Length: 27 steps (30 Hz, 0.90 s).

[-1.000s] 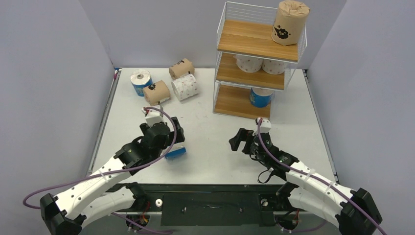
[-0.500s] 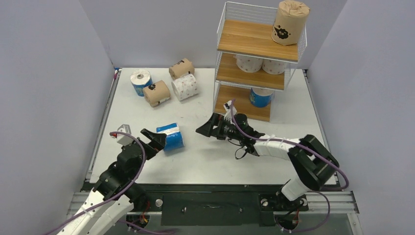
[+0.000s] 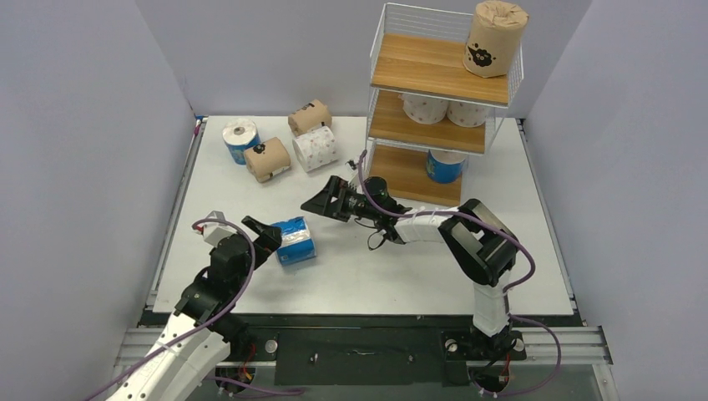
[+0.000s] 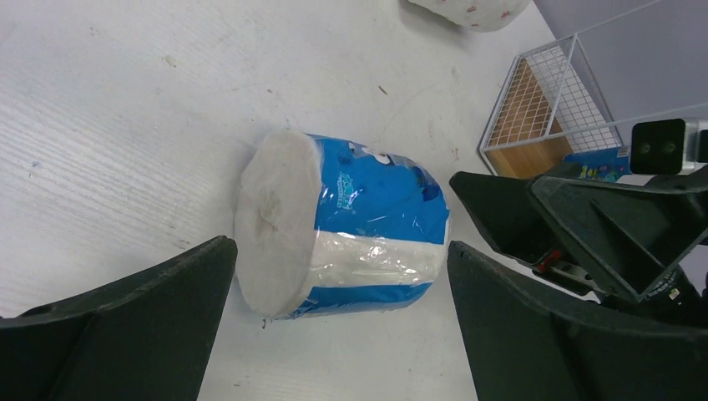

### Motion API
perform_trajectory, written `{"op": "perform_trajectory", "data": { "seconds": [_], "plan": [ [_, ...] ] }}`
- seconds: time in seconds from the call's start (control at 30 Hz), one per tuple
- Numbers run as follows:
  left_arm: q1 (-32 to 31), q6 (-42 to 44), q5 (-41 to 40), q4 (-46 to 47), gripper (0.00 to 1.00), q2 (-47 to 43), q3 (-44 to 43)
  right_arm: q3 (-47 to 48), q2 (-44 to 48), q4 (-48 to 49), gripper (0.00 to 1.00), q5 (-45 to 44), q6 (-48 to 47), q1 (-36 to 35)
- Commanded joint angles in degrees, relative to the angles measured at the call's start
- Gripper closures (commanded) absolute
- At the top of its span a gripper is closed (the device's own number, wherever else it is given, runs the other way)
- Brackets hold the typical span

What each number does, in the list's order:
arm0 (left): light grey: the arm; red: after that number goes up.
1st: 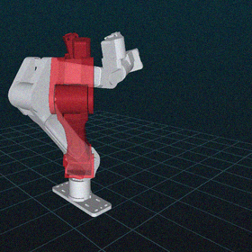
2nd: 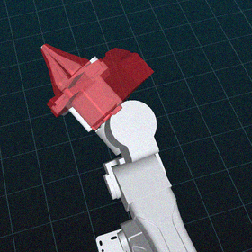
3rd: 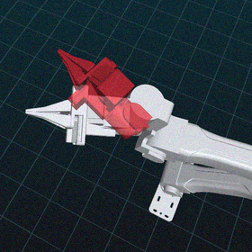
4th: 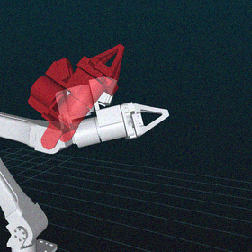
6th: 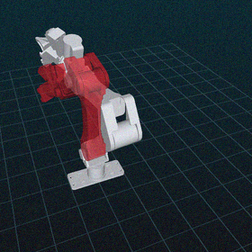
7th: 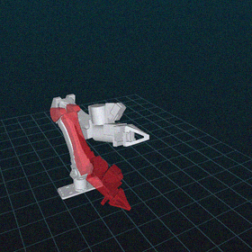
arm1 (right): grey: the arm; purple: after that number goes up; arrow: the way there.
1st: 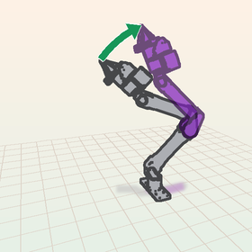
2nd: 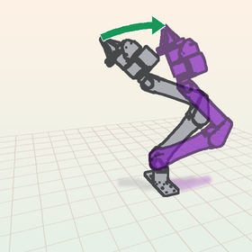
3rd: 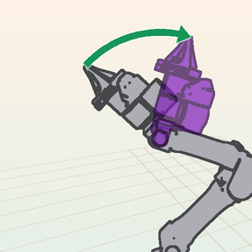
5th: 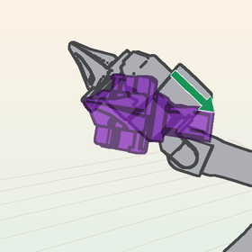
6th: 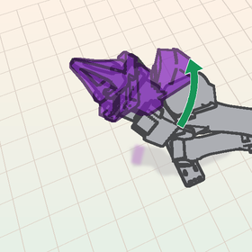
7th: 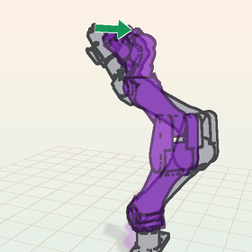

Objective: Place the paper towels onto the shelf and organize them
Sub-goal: Adjust the paper towel at the center of the board.

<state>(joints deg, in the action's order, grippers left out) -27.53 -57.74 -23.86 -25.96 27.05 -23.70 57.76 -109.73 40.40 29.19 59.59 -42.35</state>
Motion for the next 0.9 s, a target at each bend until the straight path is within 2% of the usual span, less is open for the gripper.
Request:
{"op": "perform_trajectory", "data": {
  "seconds": [0.0, 0.4, 0.6, 0.73, 0.83, 0.87],
  "plan": [
    [1.1, 1.4, 1.2, 5.0, 0.02, -0.6, 0.8, 4.3, -2.6, 1.4, 0.08, 2.8, -0.7, -2.0],
    [1.2, 2.2, 3.2, 7.0, 0.00, -1.2, 4.0, 5.6, -5.5, -3.3, 0.14, 4.1, -2.3, -5.1],
    [1.2, 2.1, 3.6, 7.4, 0.00, -2.0, 5.1, 5.1, -6.0, -0.9, 0.22, 5.1, -0.9, -5.8],
    [1.2, 1.7, 4.2, 7.9, 0.00, -2.0, 5.8, 5.1, -6.7, 1.4, 0.33, 6.0, 0.7, -5.9],
    [1.2, 1.6, 4.6, 8.2, 0.00, -2.0, 6.2, 4.8, -7.2, 3.0, 0.36, 6.6, 1.8, -5.9],
    [1.2, 1.5, 4.8, 8.4, 0.04, -1.9, 6.4, 4.9, -7.4, 3.2, 0.35, 6.9, 2.0, -6.0]
  ]
}}
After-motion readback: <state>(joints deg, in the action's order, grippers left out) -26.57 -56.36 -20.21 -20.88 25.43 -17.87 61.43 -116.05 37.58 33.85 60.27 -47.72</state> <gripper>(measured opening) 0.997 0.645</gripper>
